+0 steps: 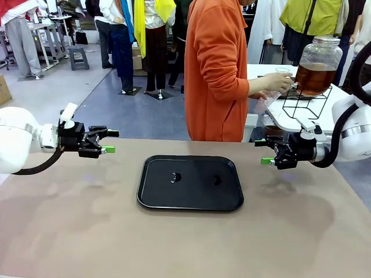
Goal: Pour the drink into the iced cup.
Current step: Open the gripper to release the iced cup you were holding.
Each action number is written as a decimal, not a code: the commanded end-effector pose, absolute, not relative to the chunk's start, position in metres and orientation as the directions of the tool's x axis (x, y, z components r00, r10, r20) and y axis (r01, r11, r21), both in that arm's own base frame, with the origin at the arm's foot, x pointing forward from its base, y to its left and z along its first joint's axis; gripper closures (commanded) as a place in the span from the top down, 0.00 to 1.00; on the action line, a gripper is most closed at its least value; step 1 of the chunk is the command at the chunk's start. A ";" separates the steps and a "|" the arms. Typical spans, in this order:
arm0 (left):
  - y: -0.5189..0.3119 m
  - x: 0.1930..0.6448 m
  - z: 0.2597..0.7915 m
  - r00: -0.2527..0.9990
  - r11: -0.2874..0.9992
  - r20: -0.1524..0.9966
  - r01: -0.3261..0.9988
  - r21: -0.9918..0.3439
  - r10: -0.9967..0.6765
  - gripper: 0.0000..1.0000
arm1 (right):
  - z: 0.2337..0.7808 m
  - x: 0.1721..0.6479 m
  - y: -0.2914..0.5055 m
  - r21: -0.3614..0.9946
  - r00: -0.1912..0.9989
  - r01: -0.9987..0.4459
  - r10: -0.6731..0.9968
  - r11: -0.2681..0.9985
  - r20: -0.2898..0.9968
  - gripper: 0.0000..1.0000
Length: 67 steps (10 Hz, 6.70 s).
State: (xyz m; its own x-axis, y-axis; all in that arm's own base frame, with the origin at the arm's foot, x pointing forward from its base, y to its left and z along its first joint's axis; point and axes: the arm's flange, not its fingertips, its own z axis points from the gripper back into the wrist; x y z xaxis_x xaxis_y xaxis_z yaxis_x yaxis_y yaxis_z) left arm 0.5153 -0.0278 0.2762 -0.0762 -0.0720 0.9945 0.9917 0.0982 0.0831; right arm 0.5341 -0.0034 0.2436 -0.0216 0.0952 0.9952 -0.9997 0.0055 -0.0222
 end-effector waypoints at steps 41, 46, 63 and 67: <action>-0.029 0.515 0.277 -0.070 0.102 0.995 0.992 0.077 -0.065 1.00 | 0.246 0.535 -0.002 -0.020 -0.019 -1.000 0.096 0.005 0.995 1.00; -0.029 0.515 0.277 -0.070 0.102 0.995 0.992 0.077 -0.065 1.00 | 0.246 0.535 -0.002 -0.020 -0.019 -1.000 0.096 0.005 0.995 1.00; -0.029 0.515 0.277 -0.070 0.102 0.995 0.992 0.077 -0.065 1.00 | 0.246 0.535 -0.002 -0.020 -0.019 -1.000 0.096 0.005 0.995 1.00; -0.029 0.515 0.277 -0.070 0.102 0.995 0.992 0.077 -0.065 1.00 | 0.246 0.535 -0.002 -0.020 -0.019 -1.000 0.096 0.005 0.995 1.00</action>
